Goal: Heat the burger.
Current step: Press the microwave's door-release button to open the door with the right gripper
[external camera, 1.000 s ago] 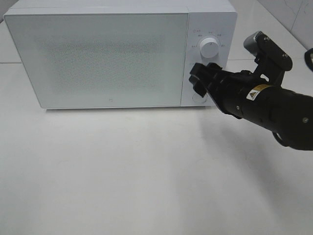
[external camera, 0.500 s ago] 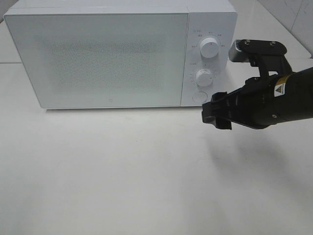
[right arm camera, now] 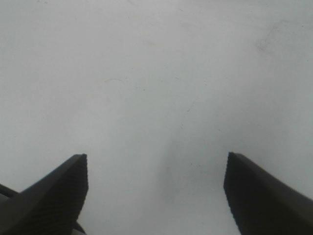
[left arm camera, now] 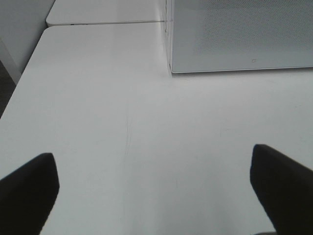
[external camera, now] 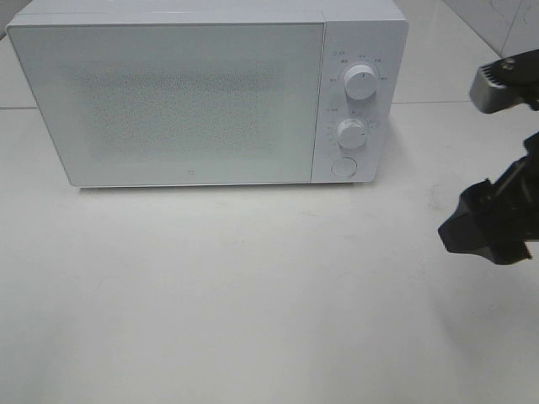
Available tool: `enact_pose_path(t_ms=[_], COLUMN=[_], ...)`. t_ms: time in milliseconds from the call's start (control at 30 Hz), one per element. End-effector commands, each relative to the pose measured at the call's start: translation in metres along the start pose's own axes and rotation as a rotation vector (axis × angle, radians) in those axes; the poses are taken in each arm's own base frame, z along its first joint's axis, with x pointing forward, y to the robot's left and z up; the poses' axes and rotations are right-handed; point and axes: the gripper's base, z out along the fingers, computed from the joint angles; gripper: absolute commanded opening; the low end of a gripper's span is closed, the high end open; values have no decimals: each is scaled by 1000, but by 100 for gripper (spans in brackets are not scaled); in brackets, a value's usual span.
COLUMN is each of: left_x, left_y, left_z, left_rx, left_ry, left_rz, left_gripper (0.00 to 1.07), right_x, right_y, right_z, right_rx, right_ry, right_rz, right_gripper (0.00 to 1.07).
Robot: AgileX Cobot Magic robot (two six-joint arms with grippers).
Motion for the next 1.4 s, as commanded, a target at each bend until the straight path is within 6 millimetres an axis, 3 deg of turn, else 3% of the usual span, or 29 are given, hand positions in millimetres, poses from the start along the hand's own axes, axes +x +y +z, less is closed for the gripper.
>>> enact_pose_path(t_ms=[33,167,267,700,967,1100,1400], left_x=[3,3,3,3,3,3,2], left_y=[-1,-1,-1,-1,-1,-1,0], left_z=[-2,-2,-2,-2,-2,-2,-1], left_rx=[3,3,3,3,3,3,0], left_ry=[-17,-17,-17,-17,-17,-17,-11], left_rz=[-5,-5,-5,-5,-5,-5,-4], left_gripper=[100,100,100,100,100,100,100], right_x=[10,20,41,89,125,141,145], right_y=[-3,-4,-6,-17,-12,-11,-11], right_z=[-26,-48,-86,-138,-144,-132,-132], right_rx=[12,13,12,160,234,248,256], right_ry=[-8,-39,-140,-345,-490,-545,-572], right_rz=[-37,-53,-50,57,123,127,124], right_gripper=[77,76,76,76,76,76,76])
